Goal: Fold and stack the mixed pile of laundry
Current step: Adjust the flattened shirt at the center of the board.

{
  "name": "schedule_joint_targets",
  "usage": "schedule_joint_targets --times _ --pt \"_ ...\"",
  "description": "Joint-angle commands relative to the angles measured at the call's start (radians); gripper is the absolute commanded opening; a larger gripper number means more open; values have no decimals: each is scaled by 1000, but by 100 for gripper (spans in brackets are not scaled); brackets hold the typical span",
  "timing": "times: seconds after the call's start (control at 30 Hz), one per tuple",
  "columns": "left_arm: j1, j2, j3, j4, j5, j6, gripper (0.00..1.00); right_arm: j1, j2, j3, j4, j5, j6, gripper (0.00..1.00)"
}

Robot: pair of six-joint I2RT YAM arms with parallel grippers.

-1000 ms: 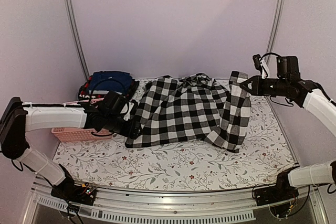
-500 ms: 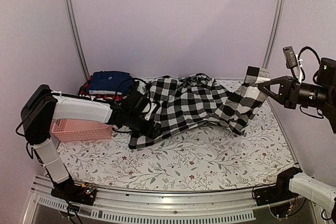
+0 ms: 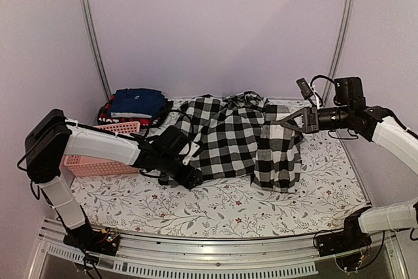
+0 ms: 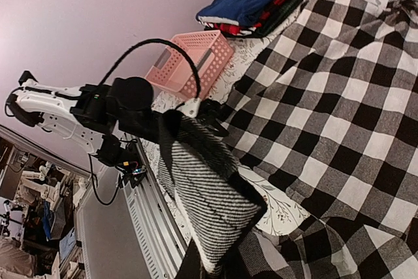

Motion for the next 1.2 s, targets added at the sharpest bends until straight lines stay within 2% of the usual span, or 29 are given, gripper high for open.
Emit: schedule_joint_targets --times 0.0,0.1,0.23,0.37,0.47,0.57,0.67,0.73,0.8,0.87,0.9,0.97,1.07,1.17 --pt "30 -108 -44 31 -42 -31 80 64 161 5 66 90 -66 0" --pt "61 -127 -52 44 -35 -54 79 56 270 57 56 253 -82 0" --pt "77 -120 -43 48 -81 -65 79 48 392 256 48 387 -150 0" --pt "114 -121 -42 46 -124 -92 79 48 537 516 39 435 -182 0" --pt "145 -146 -61 52 -140 -118 79 63 636 619 48 364 -192 0" --pt "165 -170 -87 57 -135 -130 79 130 697 598 -2 332 -235 0" --pt "170 -169 -101 61 -113 -135 81 166 736 518 -77 238 -319 7" --pt "172 -164 -109 65 -106 -144 83 179 745 457 -108 173 -343 19" --pt "175 -154 -112 68 -102 -152 84 167 723 398 -118 133 -359 38" --pt "177 -143 -108 62 -109 -165 86 110 675 336 -70 131 -330 57" --pt "177 -137 -101 56 -112 -169 87 60 648 294 -27 137 -297 61" --pt "178 -124 -94 38 -127 -189 88 -60 585 223 62 177 -199 61" --pt "181 -104 -93 6 -153 -228 88 -197 548 178 96 343 -81 61" --pt "189 -87 -86 -49 -191 -291 86 -248 579 191 68 526 -59 60"
